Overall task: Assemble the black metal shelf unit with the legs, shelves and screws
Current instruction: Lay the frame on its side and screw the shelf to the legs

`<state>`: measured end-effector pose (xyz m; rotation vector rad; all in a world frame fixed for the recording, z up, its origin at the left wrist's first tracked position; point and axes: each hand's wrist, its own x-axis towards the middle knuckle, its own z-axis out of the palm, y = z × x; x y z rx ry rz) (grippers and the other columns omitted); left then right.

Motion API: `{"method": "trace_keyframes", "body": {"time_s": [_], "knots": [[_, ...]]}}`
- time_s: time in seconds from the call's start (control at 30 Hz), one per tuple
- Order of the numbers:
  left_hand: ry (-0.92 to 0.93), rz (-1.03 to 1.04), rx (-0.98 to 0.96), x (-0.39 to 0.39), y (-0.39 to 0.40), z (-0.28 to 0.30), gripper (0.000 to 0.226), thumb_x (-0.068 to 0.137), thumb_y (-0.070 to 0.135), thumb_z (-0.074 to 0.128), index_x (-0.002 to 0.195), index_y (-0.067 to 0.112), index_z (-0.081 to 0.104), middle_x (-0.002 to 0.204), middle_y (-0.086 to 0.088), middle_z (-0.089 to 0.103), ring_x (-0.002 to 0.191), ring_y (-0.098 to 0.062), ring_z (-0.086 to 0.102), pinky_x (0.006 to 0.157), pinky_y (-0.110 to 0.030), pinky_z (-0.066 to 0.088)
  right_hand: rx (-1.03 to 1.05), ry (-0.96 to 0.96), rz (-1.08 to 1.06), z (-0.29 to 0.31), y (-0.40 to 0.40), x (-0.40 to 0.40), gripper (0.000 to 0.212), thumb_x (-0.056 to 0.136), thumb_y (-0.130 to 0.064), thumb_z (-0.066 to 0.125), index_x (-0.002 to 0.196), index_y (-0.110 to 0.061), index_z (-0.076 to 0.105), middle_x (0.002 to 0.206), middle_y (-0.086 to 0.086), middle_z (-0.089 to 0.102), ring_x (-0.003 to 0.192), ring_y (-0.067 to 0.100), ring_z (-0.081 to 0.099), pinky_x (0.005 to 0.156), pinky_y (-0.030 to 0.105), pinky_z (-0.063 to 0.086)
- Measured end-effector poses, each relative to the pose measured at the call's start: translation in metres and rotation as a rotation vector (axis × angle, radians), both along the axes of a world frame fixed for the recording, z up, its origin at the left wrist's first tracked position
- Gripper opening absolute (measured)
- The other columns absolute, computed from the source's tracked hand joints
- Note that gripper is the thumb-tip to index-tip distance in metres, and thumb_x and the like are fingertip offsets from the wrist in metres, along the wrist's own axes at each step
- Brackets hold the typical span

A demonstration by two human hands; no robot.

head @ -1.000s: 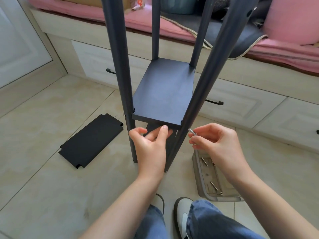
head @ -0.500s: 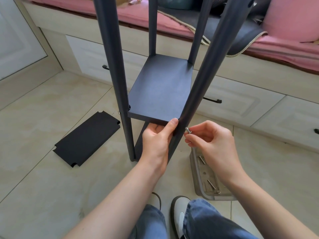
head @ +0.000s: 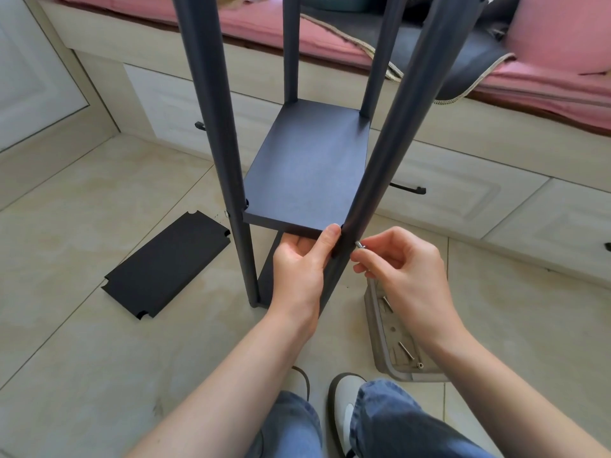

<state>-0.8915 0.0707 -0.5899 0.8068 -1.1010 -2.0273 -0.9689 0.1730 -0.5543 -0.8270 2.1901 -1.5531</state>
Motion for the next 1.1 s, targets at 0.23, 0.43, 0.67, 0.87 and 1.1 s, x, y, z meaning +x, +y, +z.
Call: {"method": "trace_keyframes", "body": {"time_s": [0.23, 0.43, 0.67, 0.87, 1.1], "knots": [[-0.019, -0.013, -0.020, -0.0009, -0.0014, 0.0002, 0.026, 0.094, 0.016, 0.068, 0.120, 0.014, 0.063, 0.108, -0.002, 0.076, 0.108, -0.020, 0.071, 0.104, -0.041, 0.051, -0.003, -0.025, -0.003, -0.0008, -0.0013, -0.0014, 0.004, 0.085, -0.013, 0.076, 0.085, -0.014, 0.071, 0.076, -0.001, 0.074, 0.073, 0.013, 0.072, 0.076, 0.035, 0.059], [-0.046, -0.019, -0.035, -0.0008, -0.0017, -0.0010, 0.025, 0.093, 0.020, 0.070, 0.118, 0.018, 0.064, 0.106, 0.001, 0.077, 0.106, -0.017, 0.072, 0.101, -0.038, 0.053, -0.044, -0.134, 0.000, -0.0002, -0.0017, -0.0028, 0.003, 0.086, -0.013, 0.073, 0.087, -0.009, 0.072, 0.076, 0.001, 0.075, 0.072, 0.014, 0.072, 0.072, 0.026, 0.059], [-0.017, 0.003, -0.011, -0.0021, -0.0001, -0.0013, 0.027, 0.093, 0.017, 0.068, 0.119, 0.016, 0.064, 0.108, 0.000, 0.077, 0.106, -0.017, 0.072, 0.101, -0.035, 0.053, -0.019, -0.059, -0.019, -0.0011, -0.0012, -0.0033, 0.005, 0.082, -0.020, 0.077, 0.082, -0.017, 0.073, 0.074, -0.003, 0.074, 0.073, 0.014, 0.071, 0.070, 0.028, 0.058], [-0.011, -0.009, -0.003, -0.0030, -0.0014, -0.0005, 0.029, 0.088, 0.022, 0.071, 0.117, 0.019, 0.064, 0.108, 0.001, 0.077, 0.106, -0.017, 0.072, 0.104, -0.040, 0.052, 0.016, 0.103, -0.051, 0.0015, -0.0006, -0.0004, 0.011, 0.080, -0.024, 0.079, 0.075, -0.021, 0.070, 0.072, -0.006, 0.072, 0.070, 0.011, 0.068, 0.067, 0.029, 0.056], [-0.008, -0.019, -0.009, -0.0029, -0.0031, -0.0010, 0.028, 0.089, 0.023, 0.070, 0.116, 0.018, 0.064, 0.106, 0.001, 0.077, 0.106, -0.017, 0.072, 0.104, -0.040, 0.052, 0.087, 0.386, -0.032, 0.0016, -0.0045, -0.0012, 0.014, 0.078, -0.022, 0.081, 0.076, -0.021, 0.067, 0.068, -0.013, 0.066, 0.069, 0.007, 0.064, 0.063, 0.019, 0.050]]}}
